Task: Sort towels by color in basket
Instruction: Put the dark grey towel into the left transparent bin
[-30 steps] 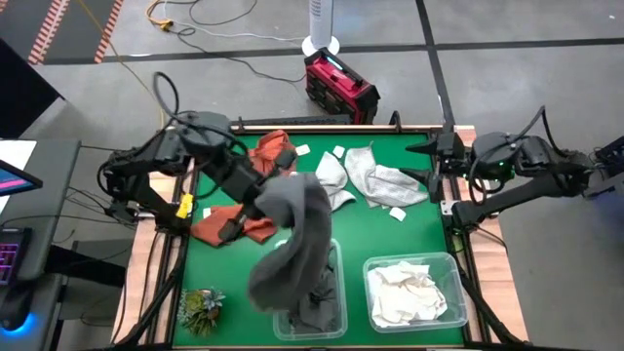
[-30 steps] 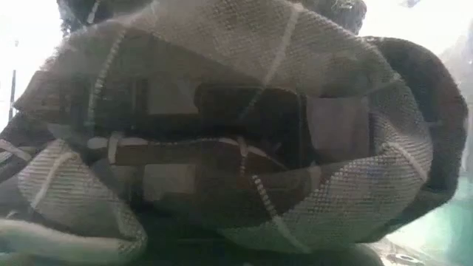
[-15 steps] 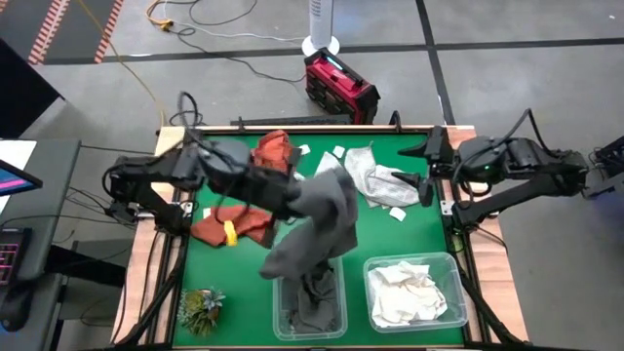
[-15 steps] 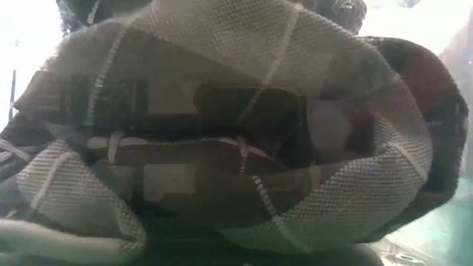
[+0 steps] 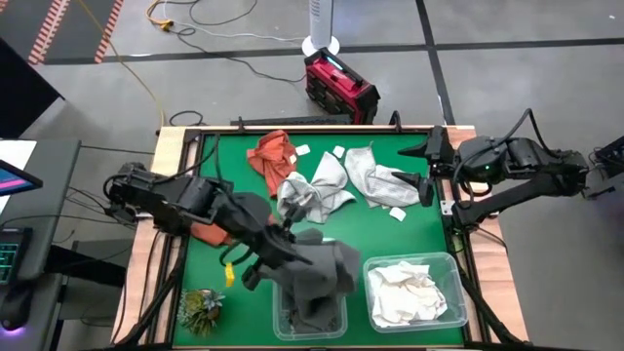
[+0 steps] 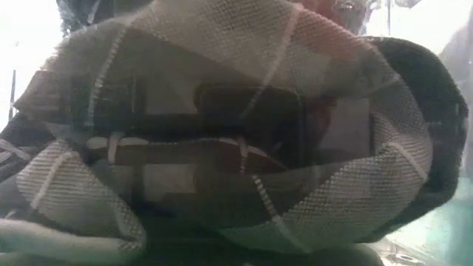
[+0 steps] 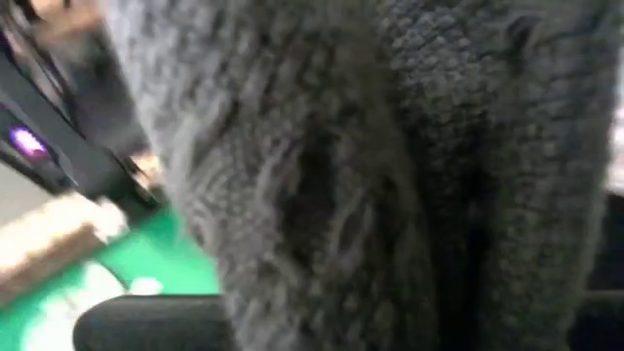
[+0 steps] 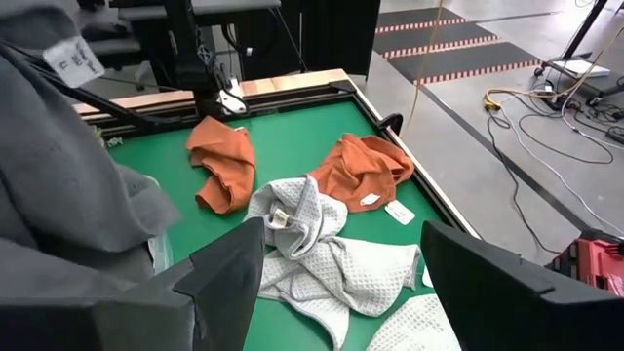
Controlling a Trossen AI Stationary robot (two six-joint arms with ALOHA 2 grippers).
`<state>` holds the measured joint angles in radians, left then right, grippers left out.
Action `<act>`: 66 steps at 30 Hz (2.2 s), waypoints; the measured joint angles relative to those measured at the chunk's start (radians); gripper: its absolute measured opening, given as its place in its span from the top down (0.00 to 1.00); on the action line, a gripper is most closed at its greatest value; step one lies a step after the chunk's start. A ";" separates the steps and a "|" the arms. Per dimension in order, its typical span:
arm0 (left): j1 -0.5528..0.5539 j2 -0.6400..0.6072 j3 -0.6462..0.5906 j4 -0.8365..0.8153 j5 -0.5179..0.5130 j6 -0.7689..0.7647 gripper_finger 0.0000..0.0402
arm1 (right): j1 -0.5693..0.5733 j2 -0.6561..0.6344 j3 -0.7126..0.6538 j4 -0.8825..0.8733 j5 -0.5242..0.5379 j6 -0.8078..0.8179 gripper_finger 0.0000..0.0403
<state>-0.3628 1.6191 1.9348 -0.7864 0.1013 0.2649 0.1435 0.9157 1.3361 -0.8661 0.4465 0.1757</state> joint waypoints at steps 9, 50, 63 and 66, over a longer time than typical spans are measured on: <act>0.028 0.006 -0.230 -0.050 0.185 -0.245 0.95 | -0.001 0.000 0.000 0.000 0.000 0.002 0.24; -0.076 0.444 -0.077 -0.214 -0.308 -0.052 0.94 | -0.002 0.000 0.000 -0.025 0.000 0.047 0.24; -0.054 0.530 -0.075 -0.271 -0.323 -0.219 0.95 | 0.000 0.036 0.001 -0.026 0.000 0.090 0.24; -0.057 0.537 -0.074 -0.281 -0.323 -0.222 0.94 | 0.000 0.050 0.001 -0.023 0.000 0.101 0.24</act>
<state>-0.4202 2.1562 1.8606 -1.0676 -0.2213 0.0434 0.1438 0.9654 1.3373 -0.8894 0.4469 0.2768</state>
